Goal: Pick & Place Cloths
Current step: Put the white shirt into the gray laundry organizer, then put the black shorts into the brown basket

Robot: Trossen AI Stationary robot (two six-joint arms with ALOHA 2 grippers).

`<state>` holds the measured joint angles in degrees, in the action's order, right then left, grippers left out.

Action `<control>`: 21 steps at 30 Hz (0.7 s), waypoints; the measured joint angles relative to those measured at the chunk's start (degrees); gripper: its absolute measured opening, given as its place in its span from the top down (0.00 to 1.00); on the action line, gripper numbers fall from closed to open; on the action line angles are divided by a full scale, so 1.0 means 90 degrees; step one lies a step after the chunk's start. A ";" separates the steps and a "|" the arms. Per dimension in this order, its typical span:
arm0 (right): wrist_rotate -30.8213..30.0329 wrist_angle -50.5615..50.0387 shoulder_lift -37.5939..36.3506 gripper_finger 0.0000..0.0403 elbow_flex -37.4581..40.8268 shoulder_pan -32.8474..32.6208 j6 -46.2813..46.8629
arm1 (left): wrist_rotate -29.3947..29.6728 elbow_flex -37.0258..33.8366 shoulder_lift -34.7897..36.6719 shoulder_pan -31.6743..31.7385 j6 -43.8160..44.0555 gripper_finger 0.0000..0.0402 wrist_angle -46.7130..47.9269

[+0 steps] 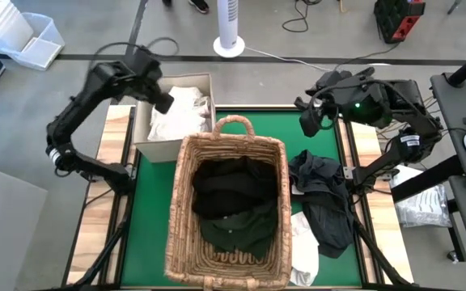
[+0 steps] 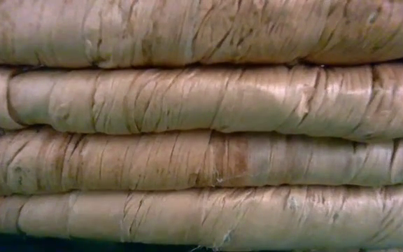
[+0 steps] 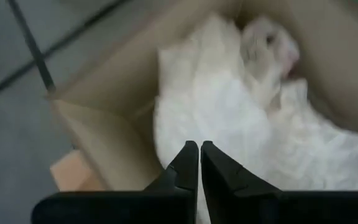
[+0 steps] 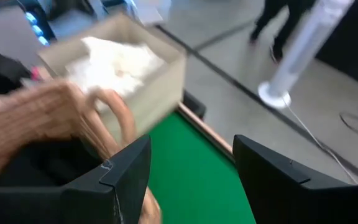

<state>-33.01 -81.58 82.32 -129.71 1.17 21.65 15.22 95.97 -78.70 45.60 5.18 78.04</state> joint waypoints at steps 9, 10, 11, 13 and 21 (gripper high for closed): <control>0.0458 -0.0909 -0.0237 0.46 0.0314 -0.0017 0.0726 | -0.0099 0.1344 0.0418 -0.0034 0.0035 1.00 0.0034; 0.0600 -0.0925 -0.0292 0.46 0.0402 -0.0017 0.0820 | -0.0263 0.1474 0.0468 -0.0051 0.0035 1.00 0.0032; 0.0735 -0.0926 -0.0357 0.46 0.0522 -0.0017 0.0912 | -0.0432 0.1588 0.0509 -0.0058 0.0032 1.00 0.0027; 0.1000 -0.0942 -0.0507 0.46 0.0773 -0.0017 0.1154 | -0.0832 0.1796 0.0621 -0.0082 0.0019 1.00 -0.0032; 0.1389 -0.0938 -0.1340 0.46 0.2310 -0.0260 0.1899 | -0.1806 0.1881 0.1289 -0.0532 0.0115 1.00 -0.0997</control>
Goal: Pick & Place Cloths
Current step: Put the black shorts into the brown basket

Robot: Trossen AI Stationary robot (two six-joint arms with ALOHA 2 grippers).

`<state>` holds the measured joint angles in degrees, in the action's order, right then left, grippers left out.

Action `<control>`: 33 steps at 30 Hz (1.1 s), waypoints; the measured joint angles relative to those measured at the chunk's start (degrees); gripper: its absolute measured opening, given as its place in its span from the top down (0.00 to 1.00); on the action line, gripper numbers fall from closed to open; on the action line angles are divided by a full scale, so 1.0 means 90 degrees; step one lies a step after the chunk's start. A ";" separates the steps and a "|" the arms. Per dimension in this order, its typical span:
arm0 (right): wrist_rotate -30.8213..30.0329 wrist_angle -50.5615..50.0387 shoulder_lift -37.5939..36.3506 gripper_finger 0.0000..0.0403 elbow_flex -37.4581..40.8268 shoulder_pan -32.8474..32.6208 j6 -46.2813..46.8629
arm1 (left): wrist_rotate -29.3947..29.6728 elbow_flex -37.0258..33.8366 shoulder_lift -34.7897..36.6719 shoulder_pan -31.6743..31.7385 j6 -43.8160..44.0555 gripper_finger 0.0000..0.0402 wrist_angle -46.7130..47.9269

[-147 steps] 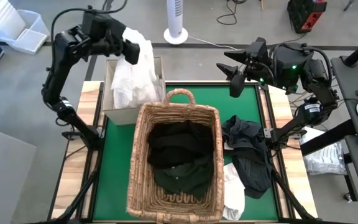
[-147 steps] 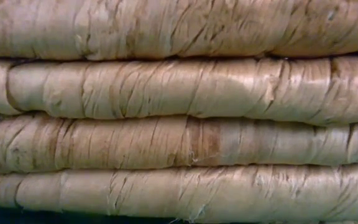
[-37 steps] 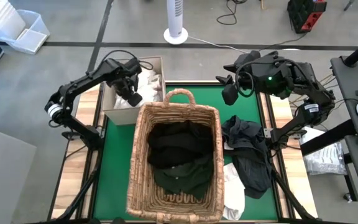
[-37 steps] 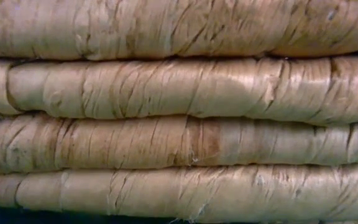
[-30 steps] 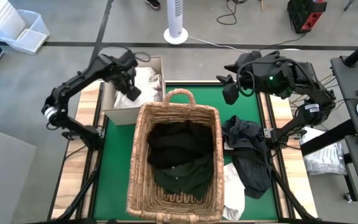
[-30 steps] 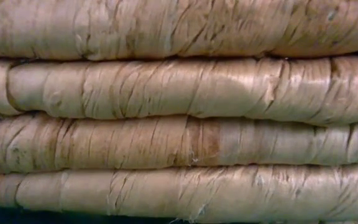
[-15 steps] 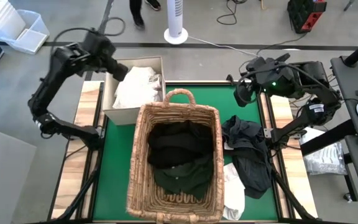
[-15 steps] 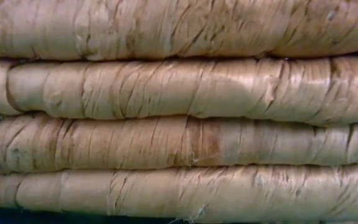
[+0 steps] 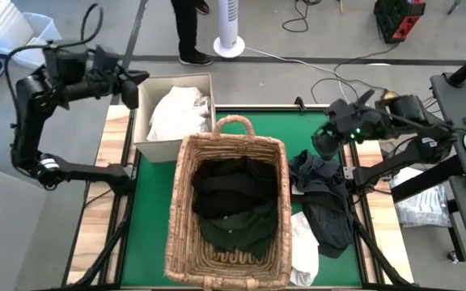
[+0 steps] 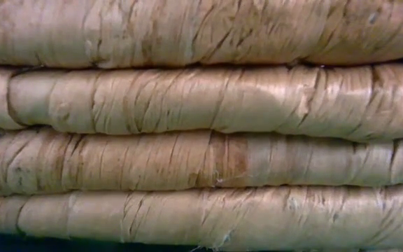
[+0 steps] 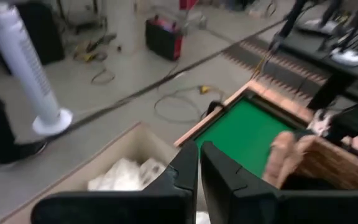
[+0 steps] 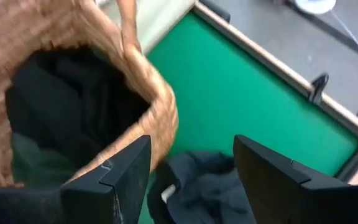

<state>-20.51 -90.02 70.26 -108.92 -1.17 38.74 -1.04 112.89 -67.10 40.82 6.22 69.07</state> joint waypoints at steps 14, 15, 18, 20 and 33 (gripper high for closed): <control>0.0812 0.0158 -0.1220 0.46 0.2840 -0.1753 0.0779 | 0.0037 -0.0921 0.0570 -0.0600 0.0252 1.00 -0.0640; 0.0835 0.0238 -0.1297 0.46 0.3039 -0.1971 0.0922 | 0.0039 -0.1034 0.0601 -0.0630 0.0252 1.00 -0.0745; 0.0771 0.0535 -0.1511 0.46 0.3626 -0.2530 0.1247 | 0.0047 -0.1340 0.0666 -0.0726 0.0252 1.00 -0.1128; 0.0634 0.0757 -0.1613 0.46 0.4040 -0.2780 0.1446 | 0.0049 -0.1534 0.0696 -0.0776 0.0252 1.00 -0.1338; 0.0509 0.2734 -0.1634 0.46 0.6612 -0.3217 0.1536 | 0.0046 -0.1823 0.0705 -0.0826 0.0252 1.00 -0.1561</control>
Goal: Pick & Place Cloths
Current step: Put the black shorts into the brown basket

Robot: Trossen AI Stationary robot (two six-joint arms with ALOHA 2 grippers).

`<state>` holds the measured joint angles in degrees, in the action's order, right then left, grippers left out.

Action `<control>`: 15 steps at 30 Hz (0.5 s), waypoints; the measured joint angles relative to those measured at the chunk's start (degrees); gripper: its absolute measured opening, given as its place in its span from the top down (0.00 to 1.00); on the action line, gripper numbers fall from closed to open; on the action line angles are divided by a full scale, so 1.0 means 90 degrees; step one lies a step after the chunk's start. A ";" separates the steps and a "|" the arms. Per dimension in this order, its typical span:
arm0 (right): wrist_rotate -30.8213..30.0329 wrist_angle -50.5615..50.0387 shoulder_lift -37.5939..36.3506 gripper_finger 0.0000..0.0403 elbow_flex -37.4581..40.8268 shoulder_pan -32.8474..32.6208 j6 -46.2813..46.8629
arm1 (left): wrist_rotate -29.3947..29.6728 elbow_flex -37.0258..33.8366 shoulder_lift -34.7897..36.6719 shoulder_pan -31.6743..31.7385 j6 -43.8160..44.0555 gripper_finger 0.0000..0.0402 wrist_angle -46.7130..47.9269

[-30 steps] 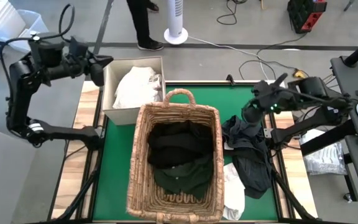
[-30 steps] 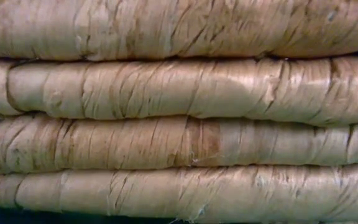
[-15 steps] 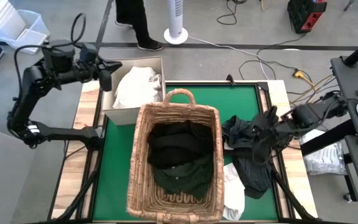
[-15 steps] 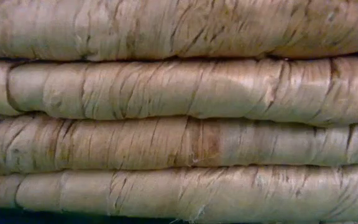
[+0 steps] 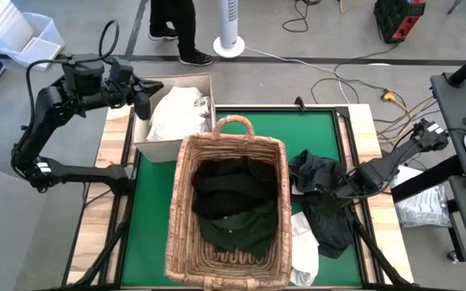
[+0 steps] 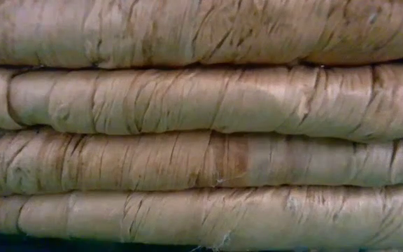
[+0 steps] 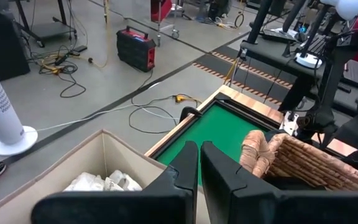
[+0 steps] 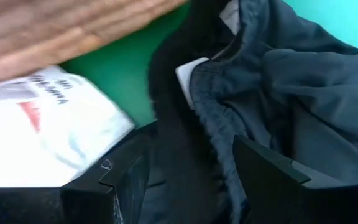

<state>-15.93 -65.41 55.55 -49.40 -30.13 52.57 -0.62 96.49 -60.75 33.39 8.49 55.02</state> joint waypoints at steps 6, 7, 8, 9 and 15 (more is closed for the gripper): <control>-0.0402 0.0628 -0.0005 0.46 0.0818 0.0001 -0.0325 | 0.0000 -0.0022 0.0000 0.0000 0.0000 1.00 -0.0050; -0.0400 0.0740 -0.0005 0.46 0.0919 0.0000 -0.0436 | 0.0000 -0.0022 0.0000 0.0000 0.0000 1.00 -0.0050; -0.0404 0.0824 -0.0005 0.46 0.1017 0.0000 -0.0514 | 0.0000 -0.0023 0.0000 0.0000 0.0000 1.00 -0.0050; -0.0402 0.0896 -0.0005 0.46 0.1118 0.0000 -0.0577 | 0.0000 -0.0024 0.0000 0.0000 0.0000 1.00 -0.0050; -0.0402 0.1030 0.0002 0.46 0.1648 0.0002 -0.0622 | 0.0000 -0.0026 0.0000 0.0000 0.0000 1.00 -0.0062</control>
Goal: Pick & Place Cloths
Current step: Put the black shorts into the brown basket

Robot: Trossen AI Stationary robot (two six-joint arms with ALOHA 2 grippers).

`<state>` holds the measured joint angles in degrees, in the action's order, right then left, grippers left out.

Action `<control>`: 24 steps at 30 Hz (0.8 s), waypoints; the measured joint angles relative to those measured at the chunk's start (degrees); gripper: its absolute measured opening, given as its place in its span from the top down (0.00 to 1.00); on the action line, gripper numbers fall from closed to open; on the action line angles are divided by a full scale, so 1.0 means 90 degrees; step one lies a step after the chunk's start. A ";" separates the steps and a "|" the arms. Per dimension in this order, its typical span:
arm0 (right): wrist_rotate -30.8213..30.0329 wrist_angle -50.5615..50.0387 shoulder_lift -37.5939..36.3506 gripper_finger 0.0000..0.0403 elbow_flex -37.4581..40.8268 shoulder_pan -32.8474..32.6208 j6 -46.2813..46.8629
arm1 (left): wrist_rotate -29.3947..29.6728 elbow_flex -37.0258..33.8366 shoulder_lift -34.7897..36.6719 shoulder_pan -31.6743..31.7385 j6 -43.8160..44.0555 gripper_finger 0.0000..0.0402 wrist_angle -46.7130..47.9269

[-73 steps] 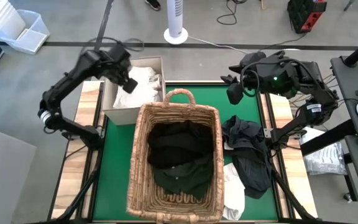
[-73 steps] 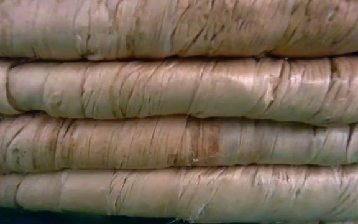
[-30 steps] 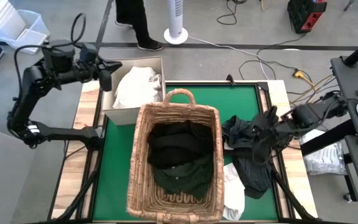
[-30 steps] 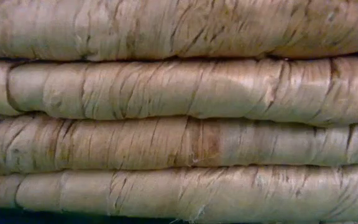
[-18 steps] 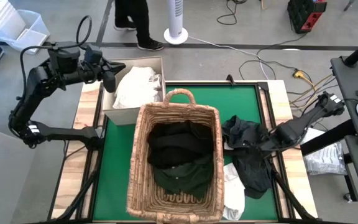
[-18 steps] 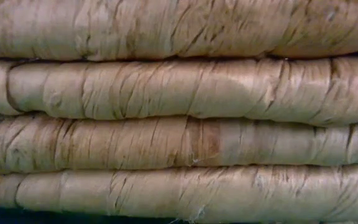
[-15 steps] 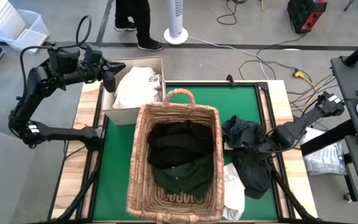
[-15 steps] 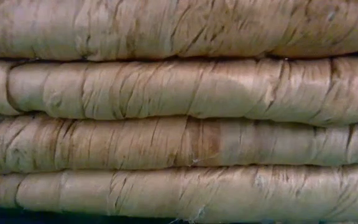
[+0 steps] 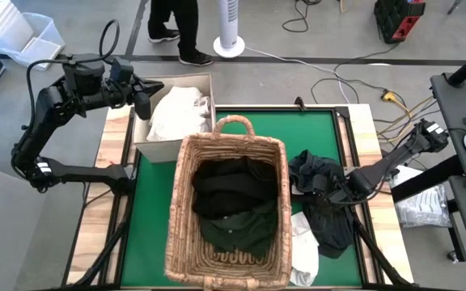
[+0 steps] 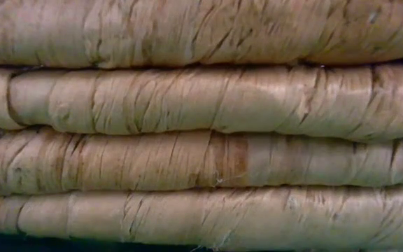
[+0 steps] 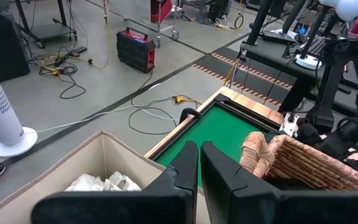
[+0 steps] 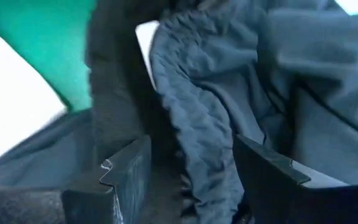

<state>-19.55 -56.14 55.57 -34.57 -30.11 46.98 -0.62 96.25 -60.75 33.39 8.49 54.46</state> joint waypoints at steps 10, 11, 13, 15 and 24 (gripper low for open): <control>-0.0007 0.0419 0.0000 0.46 0.0563 0.0002 0.0511 | 0.0000 0.0000 0.0000 0.0002 0.0047 1.00 -0.0002; -0.0007 0.0475 0.0000 0.46 0.0610 0.0002 0.0561 | 0.0000 0.0000 0.0000 0.0002 0.0061 1.00 -0.0002; -0.0007 0.0534 0.0000 0.47 0.0675 0.0002 0.0690 | 0.0000 0.0000 0.0000 0.0002 0.0081 1.00 -0.0002; -0.0009 0.0544 0.0000 0.51 0.0711 0.0002 0.0782 | 0.0000 0.0000 0.0000 0.0002 0.0117 1.00 -0.0003; 0.0005 0.0651 0.0000 0.88 0.0727 0.0002 0.0715 | 0.0000 -0.0007 -0.0002 0.0002 0.0121 1.00 -0.0070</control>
<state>-19.51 -50.28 55.57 -28.03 -30.09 53.41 -0.62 96.18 -60.77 33.41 9.58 53.83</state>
